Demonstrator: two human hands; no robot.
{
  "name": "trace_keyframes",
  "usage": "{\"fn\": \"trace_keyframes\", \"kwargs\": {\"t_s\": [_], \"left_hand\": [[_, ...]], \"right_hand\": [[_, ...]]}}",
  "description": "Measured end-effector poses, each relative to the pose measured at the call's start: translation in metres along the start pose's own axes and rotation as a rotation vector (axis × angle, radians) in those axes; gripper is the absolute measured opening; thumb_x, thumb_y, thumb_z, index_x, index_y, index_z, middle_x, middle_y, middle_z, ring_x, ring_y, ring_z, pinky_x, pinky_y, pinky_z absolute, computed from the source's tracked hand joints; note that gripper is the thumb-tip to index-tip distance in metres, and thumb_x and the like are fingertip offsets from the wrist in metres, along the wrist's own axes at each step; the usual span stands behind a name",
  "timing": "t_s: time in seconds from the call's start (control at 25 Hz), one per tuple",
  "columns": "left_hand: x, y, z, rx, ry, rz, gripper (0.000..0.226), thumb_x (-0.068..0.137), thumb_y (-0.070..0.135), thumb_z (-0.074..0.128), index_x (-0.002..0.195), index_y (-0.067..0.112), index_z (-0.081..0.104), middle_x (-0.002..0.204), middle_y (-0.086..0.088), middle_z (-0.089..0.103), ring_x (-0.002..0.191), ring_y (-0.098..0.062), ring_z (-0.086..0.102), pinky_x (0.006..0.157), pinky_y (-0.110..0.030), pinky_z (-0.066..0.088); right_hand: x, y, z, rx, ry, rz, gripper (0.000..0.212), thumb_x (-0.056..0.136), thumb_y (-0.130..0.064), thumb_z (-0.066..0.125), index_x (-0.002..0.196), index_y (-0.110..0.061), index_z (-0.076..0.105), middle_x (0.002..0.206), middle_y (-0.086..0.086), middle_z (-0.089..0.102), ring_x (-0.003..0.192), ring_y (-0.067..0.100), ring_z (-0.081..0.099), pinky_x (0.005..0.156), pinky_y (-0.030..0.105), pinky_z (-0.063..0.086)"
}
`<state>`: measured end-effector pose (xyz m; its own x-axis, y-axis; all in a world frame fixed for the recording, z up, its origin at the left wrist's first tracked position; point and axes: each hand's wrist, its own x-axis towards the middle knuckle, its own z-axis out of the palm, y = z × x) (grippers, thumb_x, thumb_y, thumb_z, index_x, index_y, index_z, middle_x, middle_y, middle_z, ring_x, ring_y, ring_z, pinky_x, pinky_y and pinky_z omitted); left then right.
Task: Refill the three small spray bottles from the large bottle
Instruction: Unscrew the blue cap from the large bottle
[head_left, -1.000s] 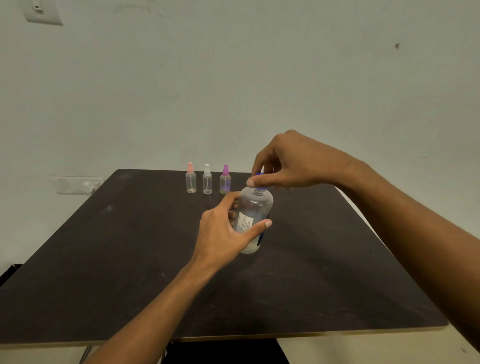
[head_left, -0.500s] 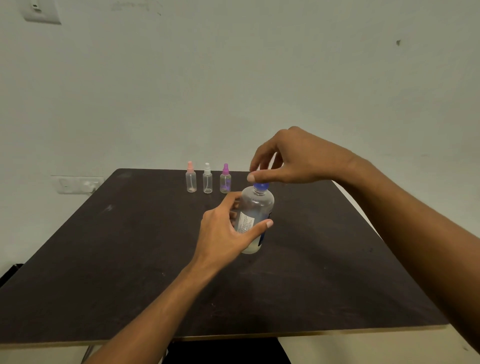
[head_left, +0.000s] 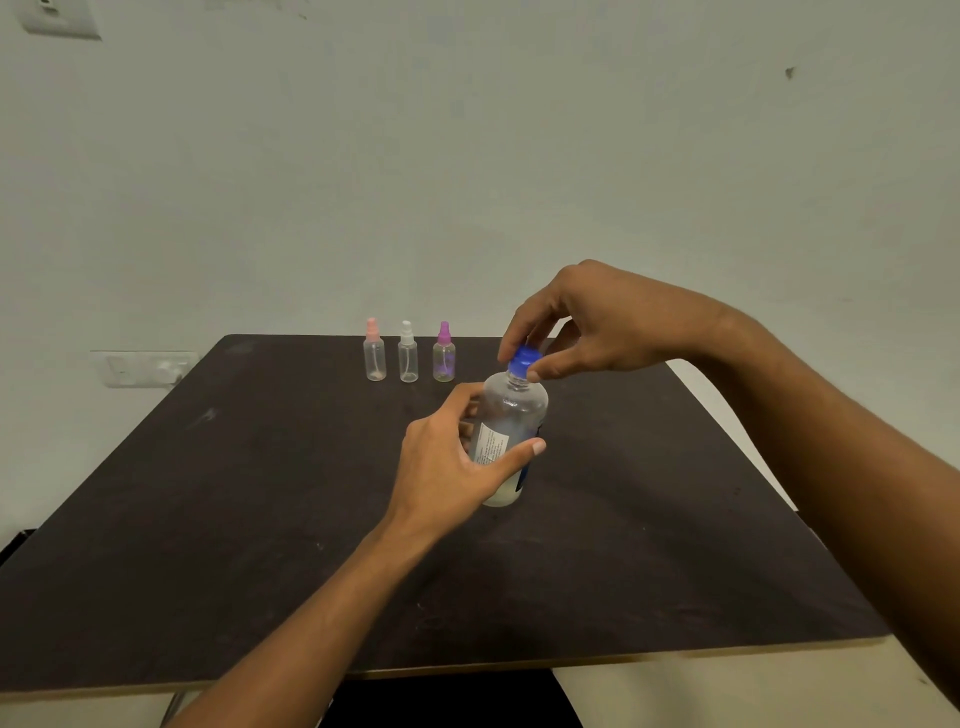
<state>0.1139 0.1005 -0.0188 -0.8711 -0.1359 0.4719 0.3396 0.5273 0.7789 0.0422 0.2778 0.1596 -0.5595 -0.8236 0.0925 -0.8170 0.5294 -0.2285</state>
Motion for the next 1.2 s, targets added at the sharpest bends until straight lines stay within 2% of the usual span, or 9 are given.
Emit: {"fn": "trace_keyframes", "kwargs": {"t_s": [0.16, 0.32, 0.44, 0.56, 0.88, 0.96, 1.04, 1.2], "left_hand": [[0.002, 0.001, 0.003, -0.011, -0.008, 0.010, 0.080, 0.073, 0.071, 0.080, 0.139, 0.033, 0.055, 0.130, 0.012, 0.069, 0.106, -0.005, 0.066, 0.086, -0.012, 0.051], [0.003, -0.001, 0.006, -0.006, -0.004, 0.023, 0.078, 0.072, 0.072, 0.081, 0.136, 0.034, 0.056, 0.128, 0.016, 0.068, 0.106, -0.002, 0.066, 0.087, -0.012, 0.052], [0.004, -0.002, 0.008, -0.013, -0.006, 0.035, 0.079, 0.072, 0.071, 0.080, 0.136, 0.032, 0.057, 0.129, 0.015, 0.069, 0.109, -0.004, 0.067, 0.090, -0.017, 0.055], [0.005, -0.002, 0.011, -0.020, -0.005, 0.046, 0.077, 0.072, 0.073, 0.081, 0.135, 0.033, 0.057, 0.126, 0.019, 0.069, 0.107, 0.001, 0.067, 0.089, -0.016, 0.057], [0.013, -0.002, 0.024, -0.024, -0.036, 0.035, 0.075, 0.072, 0.075, 0.078, 0.132, 0.034, 0.058, 0.122, 0.022, 0.068, 0.104, 0.007, 0.066, 0.080, -0.005, 0.052], [0.017, -0.005, 0.030, -0.034, -0.040, 0.027, 0.075, 0.073, 0.073, 0.080, 0.132, 0.032, 0.059, 0.123, 0.020, 0.069, 0.105, 0.003, 0.068, 0.084, -0.010, 0.056], [0.023, -0.008, 0.037, -0.045, -0.047, 0.006, 0.073, 0.074, 0.070, 0.082, 0.131, 0.031, 0.059, 0.125, 0.016, 0.071, 0.108, -0.002, 0.069, 0.089, -0.021, 0.061], [0.042, -0.011, 0.058, -0.029, -0.056, -0.044, 0.073, 0.070, 0.076, 0.081, 0.125, 0.033, 0.058, 0.122, 0.015, 0.071, 0.109, -0.006, 0.070, 0.092, -0.038, 0.062]], "right_hand": [[-0.006, 0.009, -0.001, 0.047, 0.040, 0.013, 0.024, 0.091, -0.021, 0.082, 0.113, -0.030, 0.079, 0.112, -0.016, 0.076, 0.099, -0.004, 0.071, 0.092, 0.024, 0.061], [-0.018, 0.026, 0.000, 0.164, 0.149, 0.027, 0.022, 0.090, -0.020, 0.083, 0.108, -0.031, 0.078, 0.106, -0.017, 0.077, 0.101, 0.000, 0.073, 0.087, 0.020, 0.060], [-0.031, 0.042, 0.007, 0.291, 0.239, 0.066, 0.021, 0.088, -0.021, 0.085, 0.105, -0.031, 0.077, 0.104, -0.018, 0.077, 0.100, 0.005, 0.074, 0.082, 0.017, 0.058], [-0.045, 0.058, 0.022, 0.425, 0.345, 0.101, 0.018, 0.087, -0.025, 0.087, 0.102, -0.030, 0.077, 0.105, -0.012, 0.078, 0.098, 0.010, 0.075, 0.081, 0.015, 0.055], [-0.069, 0.092, 0.055, 0.734, 0.541, 0.169, 0.023, 0.092, -0.027, 0.081, 0.115, -0.028, 0.080, 0.106, 0.002, 0.080, 0.100, 0.024, 0.079, 0.089, 0.031, 0.063], [-0.072, 0.101, 0.061, 0.788, 0.577, 0.189, 0.022, 0.092, -0.026, 0.082, 0.113, -0.021, 0.080, 0.103, 0.007, 0.081, 0.097, 0.028, 0.079, 0.087, 0.034, 0.064], [-0.074, 0.111, 0.069, 0.811, 0.629, 0.230, 0.022, 0.089, -0.025, 0.085, 0.108, -0.016, 0.079, 0.101, 0.008, 0.081, 0.095, 0.030, 0.080, 0.084, 0.035, 0.065], [-0.079, 0.136, 0.091, 0.752, 0.696, 0.327, 0.019, 0.087, -0.027, 0.086, 0.104, -0.020, 0.080, 0.100, -0.002, 0.080, 0.094, 0.019, 0.079, 0.079, 0.030, 0.065]]}}
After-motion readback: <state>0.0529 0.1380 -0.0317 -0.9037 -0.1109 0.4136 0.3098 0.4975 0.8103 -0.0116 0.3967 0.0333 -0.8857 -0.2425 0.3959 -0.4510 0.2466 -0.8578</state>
